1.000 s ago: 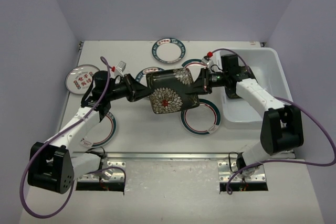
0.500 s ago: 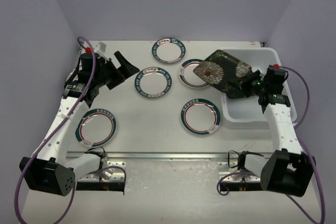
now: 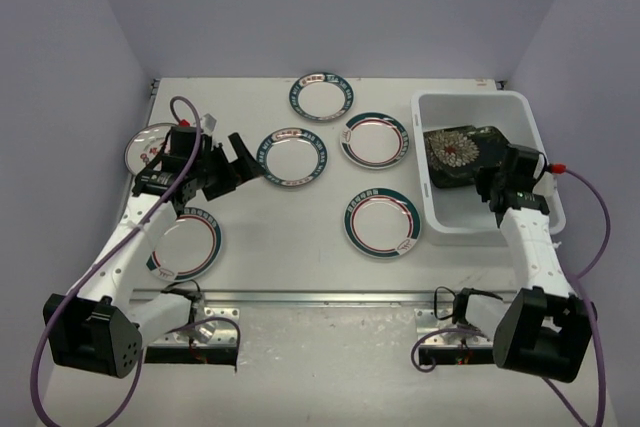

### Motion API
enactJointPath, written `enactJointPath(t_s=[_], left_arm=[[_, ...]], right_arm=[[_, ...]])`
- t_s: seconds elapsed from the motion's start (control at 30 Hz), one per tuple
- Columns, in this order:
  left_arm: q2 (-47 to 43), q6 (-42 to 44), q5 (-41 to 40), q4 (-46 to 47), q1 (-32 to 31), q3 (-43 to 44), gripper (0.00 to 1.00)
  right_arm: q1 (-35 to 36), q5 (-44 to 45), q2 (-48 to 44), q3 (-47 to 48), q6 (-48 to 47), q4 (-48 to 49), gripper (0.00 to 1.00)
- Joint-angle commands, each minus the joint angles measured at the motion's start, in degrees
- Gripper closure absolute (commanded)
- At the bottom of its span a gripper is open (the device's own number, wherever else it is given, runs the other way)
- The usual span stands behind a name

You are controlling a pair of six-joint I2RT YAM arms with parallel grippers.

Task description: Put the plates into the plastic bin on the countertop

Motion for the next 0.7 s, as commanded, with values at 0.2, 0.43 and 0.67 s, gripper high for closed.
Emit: enactJointPath(t_s=[0.2,0.43,0.67], left_arm=[[-1.41,3.33,3.61,1.63,0.04,-1.89,0.00],[-1.38,3.96,4.37,0.68,0.04,-2.20,0.00],[-2.31,4.05,5.09,0.06,0.04,-2.92,0.00]], right_arm=[[0.20,4.36,7.82,1.06,-0.02,13.26,1.00],[0.29,4.39,13.84,1.58,1.41,17.47,1.00],[1.47,4.55,19.78,3.06,0.25,19.28,1.00]])
